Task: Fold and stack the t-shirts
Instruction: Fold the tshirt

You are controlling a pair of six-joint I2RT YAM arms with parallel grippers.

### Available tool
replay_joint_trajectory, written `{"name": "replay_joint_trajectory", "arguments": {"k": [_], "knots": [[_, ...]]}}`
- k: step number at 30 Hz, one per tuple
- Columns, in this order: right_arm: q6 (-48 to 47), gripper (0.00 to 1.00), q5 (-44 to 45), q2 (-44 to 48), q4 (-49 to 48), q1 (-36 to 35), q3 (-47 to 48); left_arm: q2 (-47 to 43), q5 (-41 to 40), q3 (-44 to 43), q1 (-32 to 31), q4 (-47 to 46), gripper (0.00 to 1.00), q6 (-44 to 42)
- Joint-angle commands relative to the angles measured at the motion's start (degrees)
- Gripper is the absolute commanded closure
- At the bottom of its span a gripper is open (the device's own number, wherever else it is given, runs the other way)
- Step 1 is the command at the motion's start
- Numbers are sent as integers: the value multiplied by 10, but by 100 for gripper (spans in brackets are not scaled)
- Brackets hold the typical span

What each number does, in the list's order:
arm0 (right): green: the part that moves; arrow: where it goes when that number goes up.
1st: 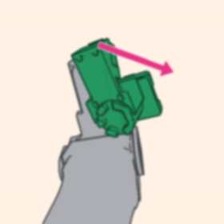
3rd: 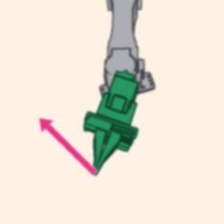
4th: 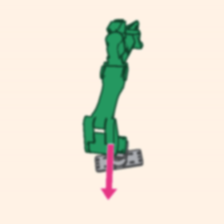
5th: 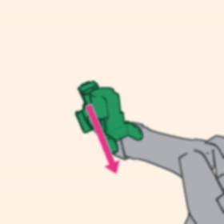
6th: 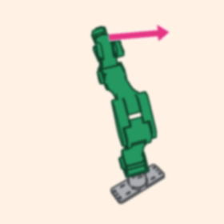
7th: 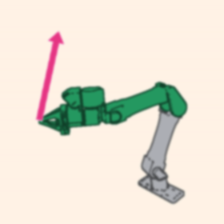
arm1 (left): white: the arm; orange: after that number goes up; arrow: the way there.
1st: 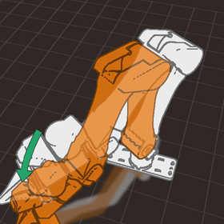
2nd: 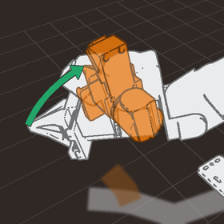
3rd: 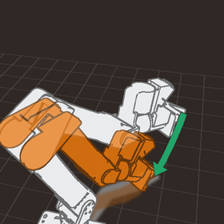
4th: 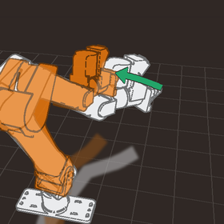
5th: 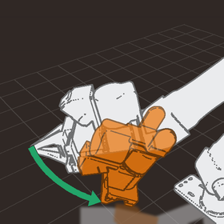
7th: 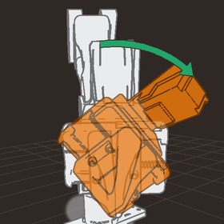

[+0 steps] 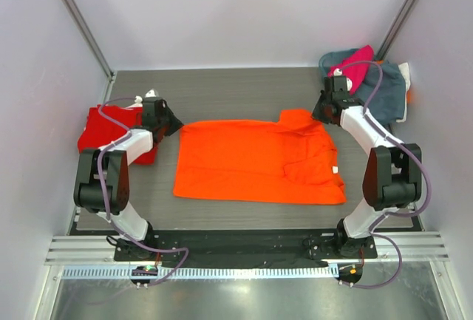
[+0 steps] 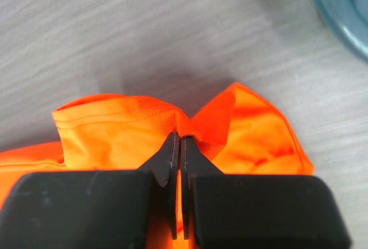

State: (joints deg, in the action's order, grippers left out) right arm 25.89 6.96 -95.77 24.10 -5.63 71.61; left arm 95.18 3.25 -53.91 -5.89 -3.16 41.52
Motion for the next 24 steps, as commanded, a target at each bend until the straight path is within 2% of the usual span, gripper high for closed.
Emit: {"name": "replay_joint_trajectory", "arguments": {"k": [1, 10, 21, 23, 24], "knots": [[3, 99, -15, 73, -12, -1, -31, -43, -14, 17, 1, -44, 100, -13], [6, 99, -36, 174, -10, -1, -124, -127, -6, 123, -1, -99, 99, -6], [59, 98, -62, 285, -21, -1, -269, -152, 5, 197, -1, -120, 100, 15], [75, 94, -62, 327, -37, 0, -321, -152, 5, 212, -1, -119, 98, 27], [89, 85, -52, 347, -43, -2, -342, -150, 4, 215, -1, -105, 96, 30]]}}
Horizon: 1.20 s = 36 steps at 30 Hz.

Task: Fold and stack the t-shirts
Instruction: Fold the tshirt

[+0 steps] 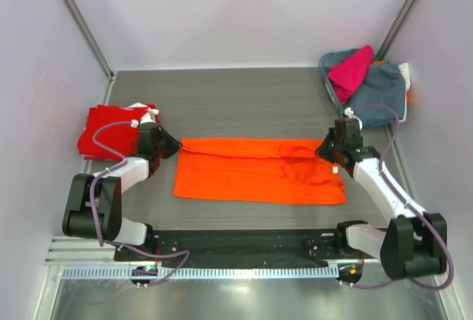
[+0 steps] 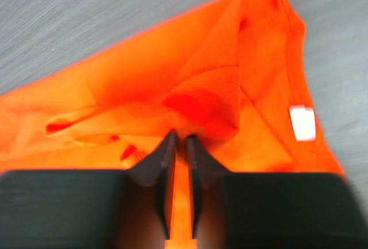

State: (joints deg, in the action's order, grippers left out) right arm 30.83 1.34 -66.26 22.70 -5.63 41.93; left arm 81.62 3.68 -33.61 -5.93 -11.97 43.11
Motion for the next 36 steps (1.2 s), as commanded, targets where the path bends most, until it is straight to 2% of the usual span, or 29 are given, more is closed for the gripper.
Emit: {"name": "replay_joint_trajectory", "arguments": {"k": [1, 2, 3, 5, 8, 16, 19, 20, 27, 32, 33, 34, 36], "knots": [[60, 78, 5, 93, -38, -1, -67, -14, -3, 13, 0, -10, 93, 23], [70, 70, 6, 119, -61, -2, -110, -14, -3, 22, 0, -4, 86, 28], [78, 57, 14, 143, -70, -3, -129, -17, -3, 28, 0, -5, 82, 31], [88, 43, 18, 205, -89, -3, -166, -38, 3, 46, -2, -23, 66, 36], [72, 39, 28, 223, -87, -3, -162, -84, -6, 62, -7, -20, 57, 26], [18, 39, 9, 73, -82, -10, -56, -182, -32, -1, -33, 107, 55, 3], [17, 43, -5, 20, -75, -24, -20, -187, -31, -28, -50, 131, 56, 8], [20, 46, -6, 11, -73, -28, -12, -185, -28, -34, -66, 134, 56, 10], [80, 66, -6, 4, -93, -129, -75, -137, -32, -85, -144, 152, 57, 14], [111, 68, 0, 27, -122, -173, -154, -115, -53, -88, -152, 154, 57, 8], [111, 68, 3, 28, -123, -173, -159, -111, -59, -84, -152, 154, 57, 8], [108, 69, 8, 29, -122, -173, -163, -96, -70, -82, -151, 153, 52, 11], [104, 69, 8, 30, -117, -173, -158, -72, -65, -92, -144, 164, 52, 19]]}}
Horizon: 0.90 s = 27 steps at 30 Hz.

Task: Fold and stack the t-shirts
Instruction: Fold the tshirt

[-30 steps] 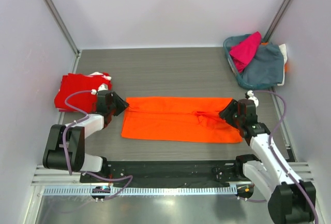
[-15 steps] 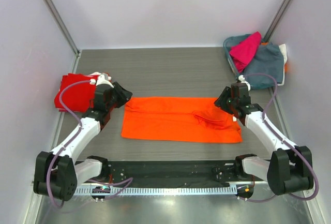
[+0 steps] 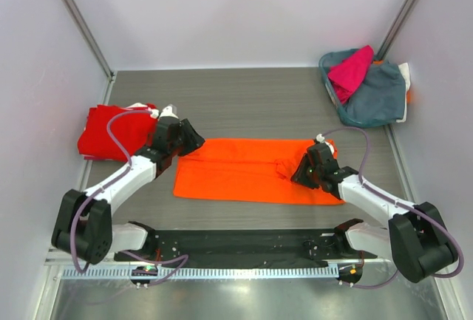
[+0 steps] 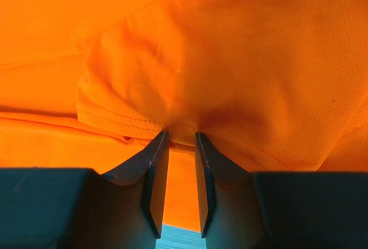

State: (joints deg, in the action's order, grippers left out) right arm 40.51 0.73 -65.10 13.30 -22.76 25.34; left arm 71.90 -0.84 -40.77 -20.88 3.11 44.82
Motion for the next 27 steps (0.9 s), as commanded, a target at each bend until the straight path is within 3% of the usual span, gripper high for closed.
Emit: {"name": "replay_joint_trajectory", "arguments": {"k": [1, 8, 12, 15, 19, 27], "knots": [[6, 69, 11, 19, -17, -2, 16, 49, -18, -26, 12, 22, 53, 4], [-7, 69, 17, 31, 17, -2, 89, 78, -32, -71, 14, 41, 54, -1], [-13, 70, 17, -16, 14, -2, 122, 106, -46, -116, 14, 68, 55, -15], [-14, 75, 15, -59, -6, -3, 140, 139, -57, -147, 19, 89, 57, -20], [-4, 95, 23, -135, -23, -18, 141, 163, -42, -145, 44, 95, 61, 11], [8, 98, 29, -157, -50, -42, 119, 170, -41, -126, 51, 89, 61, 1]]}}
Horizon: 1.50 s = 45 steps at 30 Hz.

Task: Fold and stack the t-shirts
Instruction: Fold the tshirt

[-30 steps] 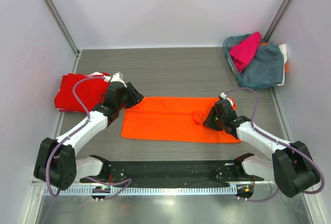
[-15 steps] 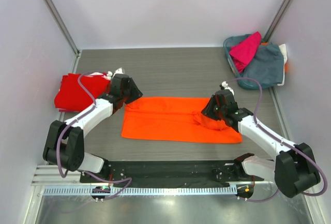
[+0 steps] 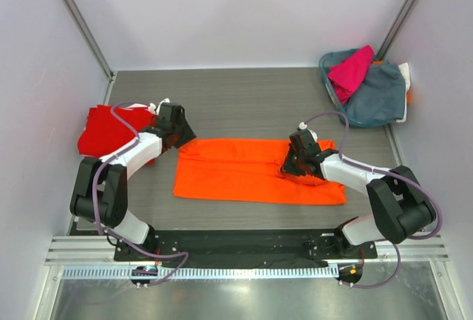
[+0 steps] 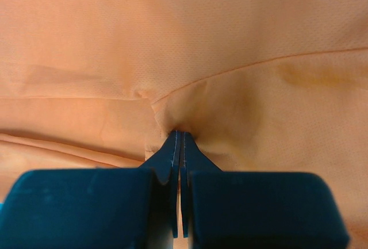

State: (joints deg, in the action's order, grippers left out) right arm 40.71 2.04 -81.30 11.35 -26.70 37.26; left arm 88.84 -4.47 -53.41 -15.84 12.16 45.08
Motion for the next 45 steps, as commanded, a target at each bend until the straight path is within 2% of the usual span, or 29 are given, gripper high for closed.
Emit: {"name": "replay_joint_trajectory", "arguments": {"k": [1, 6, 11, 16, 20, 25, 30, 40, 43, 45], "knots": [[4, 98, 16, 7, -29, -3, 1, 1, -6, 1, 0, 1, 61, -3], [4, 98, 19, 15, -27, -2, 3, 13, -20, 6, 5, 15, 64, -6], [4, 98, 22, 12, -28, -3, -2, -9, -27, 53, 12, 1, 66, 3], [-1, 99, 21, 11, -27, -3, -1, -79, -40, 96, 14, -16, 59, -4], [-1, 98, 21, 11, -28, -3, -1, -95, -46, 99, 15, 1, 59, -7], [0, 98, 21, 8, -31, -3, -3, -92, -60, 103, 15, 7, 60, -7], [0, 98, 20, 8, -32, -3, -4, -71, -62, 101, 17, 5, 67, -7], [0, 98, 22, 9, -32, -3, -6, -33, -58, 103, 17, 2, 66, -10], [1, 99, 23, 8, -32, -3, -6, -31, -63, 105, 18, 4, 74, -11], [0, 99, 23, 8, -32, -3, -6, -33, -62, 104, 17, 9, 88, -14]]}}
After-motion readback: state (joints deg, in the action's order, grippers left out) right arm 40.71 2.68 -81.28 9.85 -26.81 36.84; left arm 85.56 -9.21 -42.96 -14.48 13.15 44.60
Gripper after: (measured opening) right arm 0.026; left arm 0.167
